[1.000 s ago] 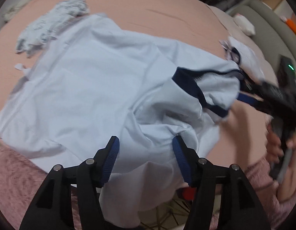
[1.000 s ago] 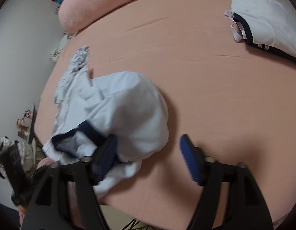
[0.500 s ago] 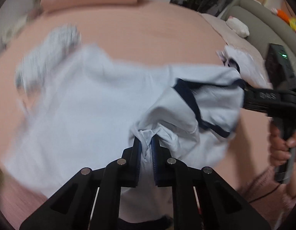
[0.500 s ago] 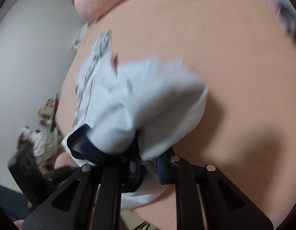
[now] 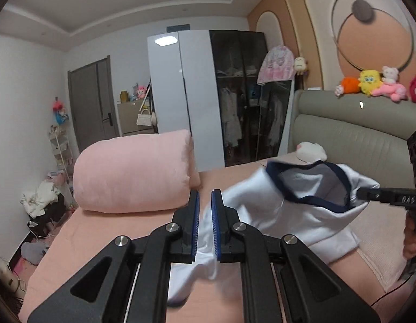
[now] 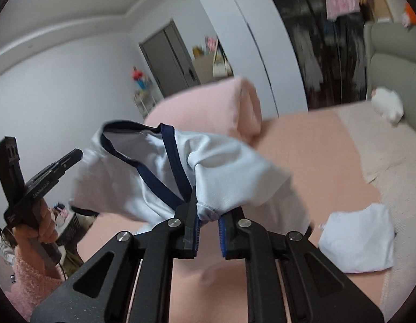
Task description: Fold clothes
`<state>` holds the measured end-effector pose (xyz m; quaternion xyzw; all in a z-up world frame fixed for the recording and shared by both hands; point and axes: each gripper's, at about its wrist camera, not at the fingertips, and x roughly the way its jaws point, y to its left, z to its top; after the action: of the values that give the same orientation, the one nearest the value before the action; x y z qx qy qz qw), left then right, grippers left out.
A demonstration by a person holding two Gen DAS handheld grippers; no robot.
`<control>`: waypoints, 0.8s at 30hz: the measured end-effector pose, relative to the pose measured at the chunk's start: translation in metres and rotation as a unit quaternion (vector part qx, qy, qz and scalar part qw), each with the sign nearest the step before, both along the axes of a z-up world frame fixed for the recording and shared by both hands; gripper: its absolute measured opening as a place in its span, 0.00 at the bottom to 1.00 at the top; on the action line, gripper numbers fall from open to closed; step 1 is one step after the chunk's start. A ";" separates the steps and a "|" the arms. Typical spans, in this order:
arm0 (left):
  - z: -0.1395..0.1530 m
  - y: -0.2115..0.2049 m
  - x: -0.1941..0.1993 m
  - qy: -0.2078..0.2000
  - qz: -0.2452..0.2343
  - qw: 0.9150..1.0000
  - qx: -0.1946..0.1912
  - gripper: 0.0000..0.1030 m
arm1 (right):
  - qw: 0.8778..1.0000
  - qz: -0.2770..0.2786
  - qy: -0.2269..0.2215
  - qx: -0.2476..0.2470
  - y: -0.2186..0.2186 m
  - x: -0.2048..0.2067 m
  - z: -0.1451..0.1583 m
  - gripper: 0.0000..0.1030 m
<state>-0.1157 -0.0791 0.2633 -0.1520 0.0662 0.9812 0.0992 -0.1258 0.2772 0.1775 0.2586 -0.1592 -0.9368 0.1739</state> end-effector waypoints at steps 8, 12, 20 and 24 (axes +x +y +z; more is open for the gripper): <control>-0.224 0.013 0.013 -0.267 -0.039 0.961 0.061 0.10 | 0.982 -0.015 -0.186 0.002 0.023 0.082 -0.184 0.31; -0.334 0.054 0.002 -0.385 -0.037 0.921 0.043 0.10 | 0.938 -0.057 -0.342 0.006 0.039 0.094 -0.305 0.32; -0.405 0.069 -0.033 -0.426 0.002 0.904 0.031 0.40 | 0.932 -0.056 -0.357 0.011 0.028 0.085 -0.322 0.58; -0.425 0.074 -0.058 -0.437 0.003 0.899 0.023 0.40 | 0.929 -0.041 -0.363 0.055 0.007 0.071 -0.334 0.60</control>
<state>-0.1734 -0.0050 -0.1613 -0.5636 -0.0066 0.8175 0.1183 -0.0545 0.2844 -0.1566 0.5833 -0.1706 -0.7925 0.0513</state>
